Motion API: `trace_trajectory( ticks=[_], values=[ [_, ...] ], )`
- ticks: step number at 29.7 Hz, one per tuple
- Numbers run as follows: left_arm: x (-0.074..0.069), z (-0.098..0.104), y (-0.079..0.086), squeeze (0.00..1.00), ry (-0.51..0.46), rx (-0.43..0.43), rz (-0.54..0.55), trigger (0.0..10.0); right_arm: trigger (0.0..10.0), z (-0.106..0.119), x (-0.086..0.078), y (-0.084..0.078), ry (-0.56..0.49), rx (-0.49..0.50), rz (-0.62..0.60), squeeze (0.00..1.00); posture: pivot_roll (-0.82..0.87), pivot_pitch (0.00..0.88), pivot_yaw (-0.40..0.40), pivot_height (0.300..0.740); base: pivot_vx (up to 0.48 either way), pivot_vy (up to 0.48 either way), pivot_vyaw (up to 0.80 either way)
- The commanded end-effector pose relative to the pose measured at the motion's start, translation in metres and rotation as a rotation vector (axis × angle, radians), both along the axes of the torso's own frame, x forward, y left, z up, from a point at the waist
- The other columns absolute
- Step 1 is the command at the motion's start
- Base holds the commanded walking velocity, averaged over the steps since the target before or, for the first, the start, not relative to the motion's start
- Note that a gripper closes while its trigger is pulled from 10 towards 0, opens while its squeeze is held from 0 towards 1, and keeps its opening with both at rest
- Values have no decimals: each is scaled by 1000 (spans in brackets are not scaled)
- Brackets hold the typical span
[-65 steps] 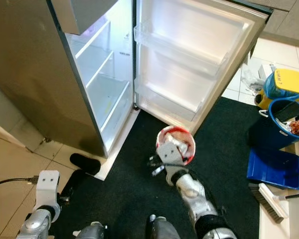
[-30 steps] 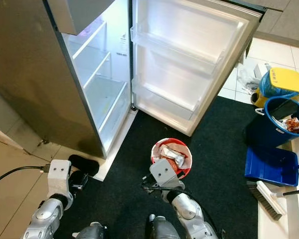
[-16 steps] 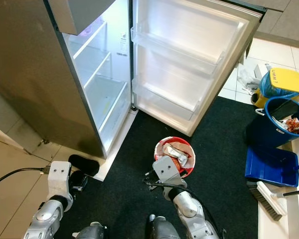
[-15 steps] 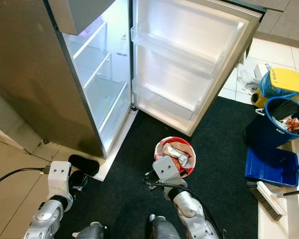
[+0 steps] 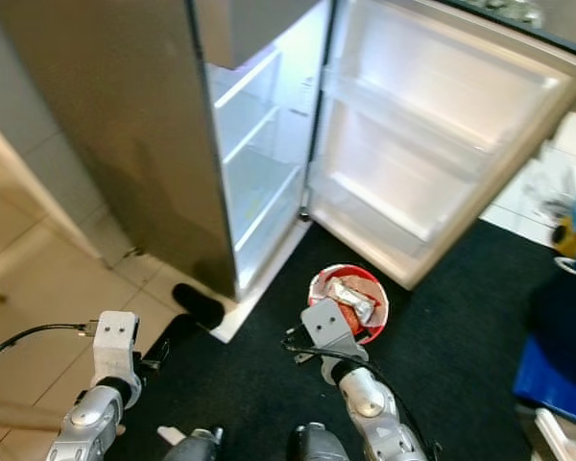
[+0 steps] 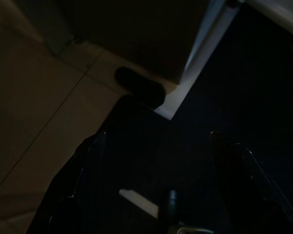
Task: Restocking fridge
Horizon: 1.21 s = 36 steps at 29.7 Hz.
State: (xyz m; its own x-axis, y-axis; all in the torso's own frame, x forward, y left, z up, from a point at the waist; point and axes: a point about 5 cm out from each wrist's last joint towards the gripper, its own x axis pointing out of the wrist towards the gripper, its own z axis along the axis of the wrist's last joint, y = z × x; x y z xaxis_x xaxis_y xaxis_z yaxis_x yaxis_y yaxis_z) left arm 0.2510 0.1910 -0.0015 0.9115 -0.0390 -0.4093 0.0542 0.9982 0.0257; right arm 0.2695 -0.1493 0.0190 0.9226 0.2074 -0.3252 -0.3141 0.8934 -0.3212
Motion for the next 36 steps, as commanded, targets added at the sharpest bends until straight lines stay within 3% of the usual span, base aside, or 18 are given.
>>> trace_trajectory(
  ticks=[1,36],
  values=[
    [-8,-9,2,0,43,15,-2,10000,10000,-1,-1,-4,5,-6,-28,0,-49,202,-22,727,0,0,800],
    [-7,-12,5,0,65,33,9,10000,10000,-3,-4,-7,18,-3,-57,0,-55,210,-16,727,0,0,800]
  ],
)
